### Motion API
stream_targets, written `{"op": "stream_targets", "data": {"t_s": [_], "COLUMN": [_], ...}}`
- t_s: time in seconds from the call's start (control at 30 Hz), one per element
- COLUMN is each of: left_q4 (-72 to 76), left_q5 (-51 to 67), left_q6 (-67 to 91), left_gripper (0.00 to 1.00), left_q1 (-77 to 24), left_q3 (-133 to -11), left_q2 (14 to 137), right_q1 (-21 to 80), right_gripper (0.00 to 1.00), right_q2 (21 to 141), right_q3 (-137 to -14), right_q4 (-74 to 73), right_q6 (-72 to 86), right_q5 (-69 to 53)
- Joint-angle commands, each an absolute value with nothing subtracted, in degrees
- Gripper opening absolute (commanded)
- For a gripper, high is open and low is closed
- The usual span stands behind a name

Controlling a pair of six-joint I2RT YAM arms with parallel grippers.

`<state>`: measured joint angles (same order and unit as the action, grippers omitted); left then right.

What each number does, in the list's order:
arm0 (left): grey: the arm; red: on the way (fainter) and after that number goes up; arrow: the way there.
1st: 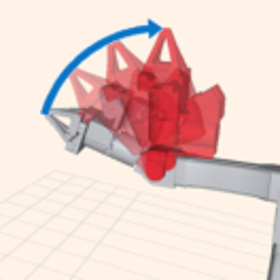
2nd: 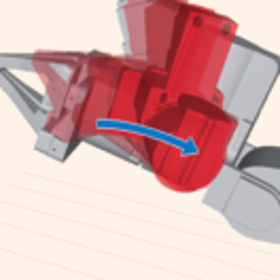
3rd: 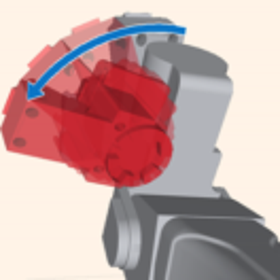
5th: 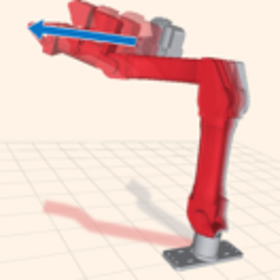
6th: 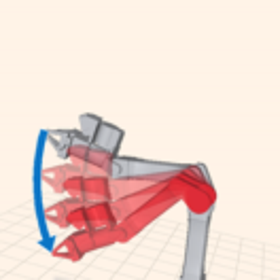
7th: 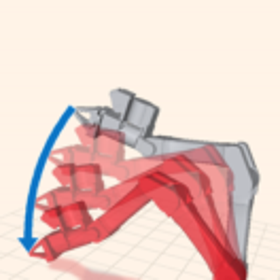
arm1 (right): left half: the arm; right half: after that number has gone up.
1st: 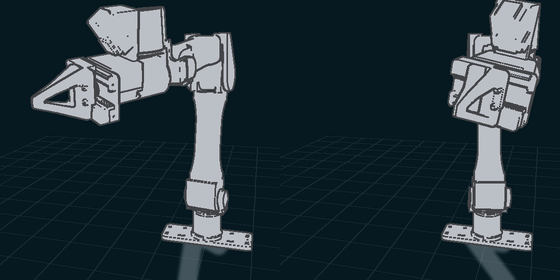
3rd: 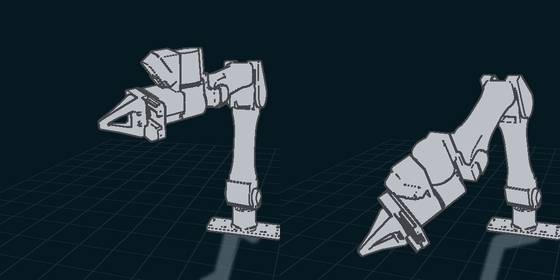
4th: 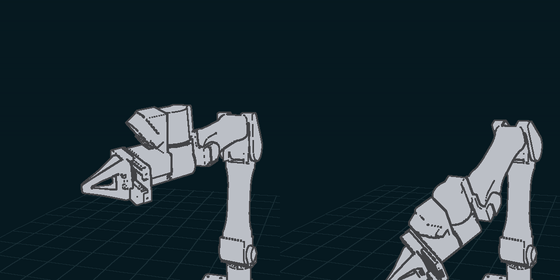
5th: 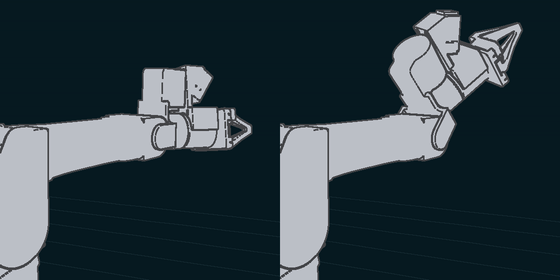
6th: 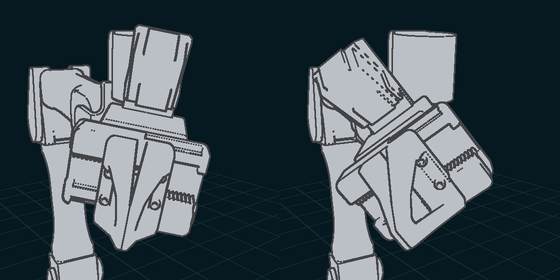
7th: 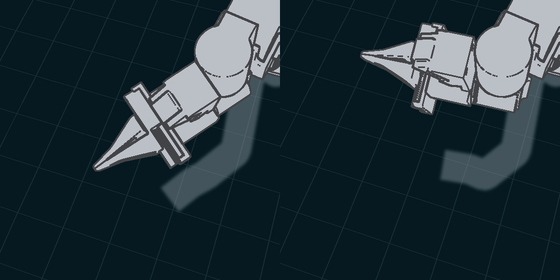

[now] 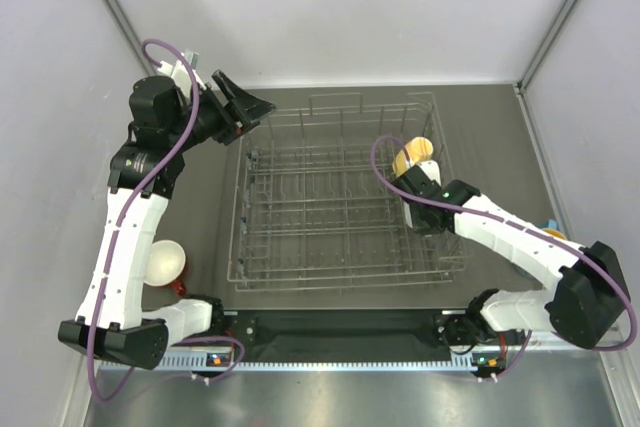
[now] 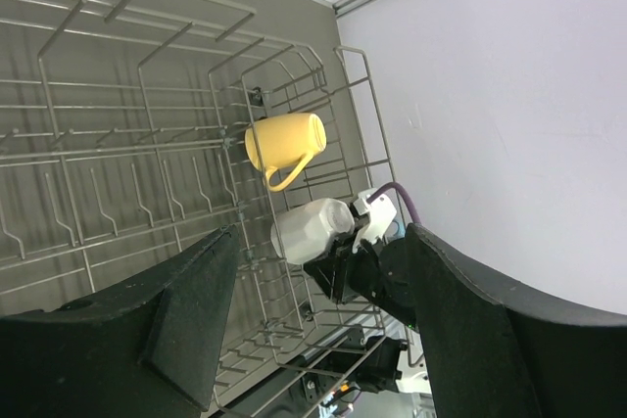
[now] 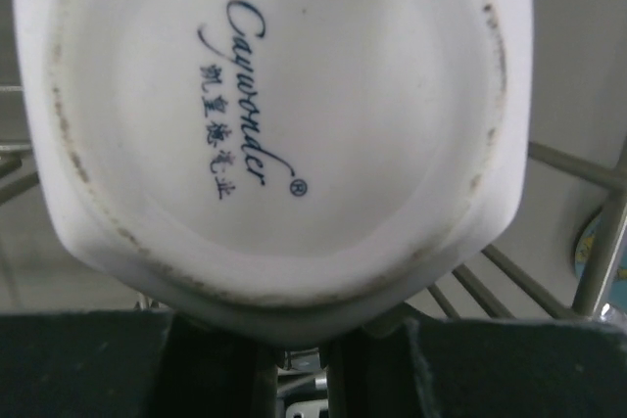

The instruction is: Load the cups into the dish rack

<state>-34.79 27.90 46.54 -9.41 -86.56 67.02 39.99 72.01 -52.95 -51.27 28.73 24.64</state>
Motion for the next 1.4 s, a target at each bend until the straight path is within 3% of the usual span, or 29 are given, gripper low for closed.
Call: {"op": "stream_targets", "data": {"t_s": [0.0,0.5,0.73,0.9,1.0,1.13,1.23,1.37], "left_q4": [-32.5,-33.1,-33.2,-32.3,-31.8,-32.1,-32.2,-32.3], "left_q5": [29.3,29.2,28.8,29.0,29.3,29.2,29.0,28.8], "left_q6": [46.7,46.8,47.2,47.9,48.6,48.7,48.7,48.9], "left_gripper": [0.73,0.74,0.73,0.73,0.73,0.73,0.73,0.73], "left_q1": [-8.9,-8.6,-8.4,-8.4,-8.3,-8.3,-8.3,-8.3], "left_q3": [-86.8,-87.1,-86.4,-85.2,-84.8,-84.7,-84.7,-84.6], "left_q2": [66.5,66.2,65.7,65.4,65.1,65.0,64.7,64.5], "right_q1": [40.3,39.7,39.7,39.7,39.6,39.6,39.6,39.6], "right_gripper": [0.0,0.01,0.15,0.09,0.15,0.36,0.45,0.52], "right_q2": [71.3,73.3,72.2,69.0,68.8,69.7,69.4,69.2], "right_q3": [-53.0,-52.3,-50.0,-48.1,-47.5,-48.2,-49.1,-51.9], "right_q4": [-46.2,-41.0,-40.7,-38.2,-37.4,-39.2,-40.9,-44.2], "right_q6": [28.4,27.9,30.1,30.7,31.2,31.3,31.1,31.1], "right_q5": [26.5,27.1,23.9,20.3,19.7,20.5,21.3,21.3]}}
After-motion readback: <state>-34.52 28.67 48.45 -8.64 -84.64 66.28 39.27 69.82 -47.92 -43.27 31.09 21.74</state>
